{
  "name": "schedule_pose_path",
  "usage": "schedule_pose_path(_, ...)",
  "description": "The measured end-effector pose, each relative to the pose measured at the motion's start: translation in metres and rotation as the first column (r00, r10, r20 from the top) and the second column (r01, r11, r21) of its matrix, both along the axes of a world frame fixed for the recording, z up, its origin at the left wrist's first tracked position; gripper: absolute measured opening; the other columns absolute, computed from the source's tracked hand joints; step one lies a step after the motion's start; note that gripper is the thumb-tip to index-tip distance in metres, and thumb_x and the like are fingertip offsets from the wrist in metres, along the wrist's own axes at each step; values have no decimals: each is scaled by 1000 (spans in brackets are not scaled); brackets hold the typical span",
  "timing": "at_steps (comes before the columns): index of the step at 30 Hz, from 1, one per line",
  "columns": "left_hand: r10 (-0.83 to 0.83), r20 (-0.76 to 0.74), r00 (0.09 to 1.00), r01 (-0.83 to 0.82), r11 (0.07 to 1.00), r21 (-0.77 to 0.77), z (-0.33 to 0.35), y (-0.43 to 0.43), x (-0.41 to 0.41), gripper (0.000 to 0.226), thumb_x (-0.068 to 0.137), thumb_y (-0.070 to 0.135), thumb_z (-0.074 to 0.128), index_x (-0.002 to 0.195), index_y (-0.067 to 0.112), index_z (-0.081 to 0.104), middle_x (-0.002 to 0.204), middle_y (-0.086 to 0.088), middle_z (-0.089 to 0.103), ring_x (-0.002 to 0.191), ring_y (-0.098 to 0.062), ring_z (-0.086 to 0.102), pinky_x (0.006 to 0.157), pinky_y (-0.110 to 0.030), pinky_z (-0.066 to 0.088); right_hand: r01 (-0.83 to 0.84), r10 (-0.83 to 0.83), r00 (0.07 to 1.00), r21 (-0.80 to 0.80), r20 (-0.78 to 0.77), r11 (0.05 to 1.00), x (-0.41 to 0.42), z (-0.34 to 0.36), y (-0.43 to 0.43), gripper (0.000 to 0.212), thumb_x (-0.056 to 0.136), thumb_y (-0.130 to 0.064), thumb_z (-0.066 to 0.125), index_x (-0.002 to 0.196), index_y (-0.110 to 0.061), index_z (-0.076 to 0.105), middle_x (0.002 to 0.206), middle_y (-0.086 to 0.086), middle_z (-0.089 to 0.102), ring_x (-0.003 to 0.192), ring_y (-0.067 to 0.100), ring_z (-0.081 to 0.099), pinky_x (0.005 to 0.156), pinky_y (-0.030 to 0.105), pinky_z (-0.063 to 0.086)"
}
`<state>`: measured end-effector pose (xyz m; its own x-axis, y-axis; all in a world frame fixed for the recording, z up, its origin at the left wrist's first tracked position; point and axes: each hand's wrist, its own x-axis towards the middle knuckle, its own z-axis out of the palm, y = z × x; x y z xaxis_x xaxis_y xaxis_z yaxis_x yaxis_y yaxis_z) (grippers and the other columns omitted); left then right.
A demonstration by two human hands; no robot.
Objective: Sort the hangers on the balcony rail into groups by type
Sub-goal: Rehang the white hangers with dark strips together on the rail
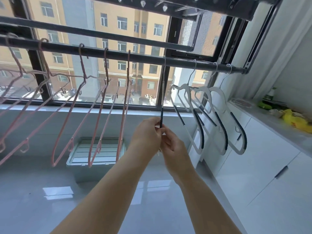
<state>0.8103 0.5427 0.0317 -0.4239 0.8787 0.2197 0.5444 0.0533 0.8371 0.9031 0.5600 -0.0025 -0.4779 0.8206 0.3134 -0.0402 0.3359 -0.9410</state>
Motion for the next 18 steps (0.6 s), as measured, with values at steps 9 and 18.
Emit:
schedule_pose_path(9, -87, 4, 996, 87, 996, 31, -2, 3, 9, 34, 87, 15, 55, 121, 19, 55, 110, -4, 64, 94, -19, 63, 83, -37, 54, -13, 12, 1000, -48, -24, 999, 14, 3, 3, 38, 95, -3, 41, 117, -33, 51, 97, -18, 68, 91, -6, 63, 75, 10, 47)
schedule_pose_path(18, 301, -198, 933, -260, 943, 208, 8, -23, -29, 59, 90, 13, 50, 143, 14, 23, 151, -6, 23, 141, -20, 13, 112, -23, 7, 74, -70, 996, -68, 53, 995, 11, -2, 4, 40, 94, -7, 45, 125, -31, 44, 78, -5, 57, 79, 8, 56, 82, 24, 47)
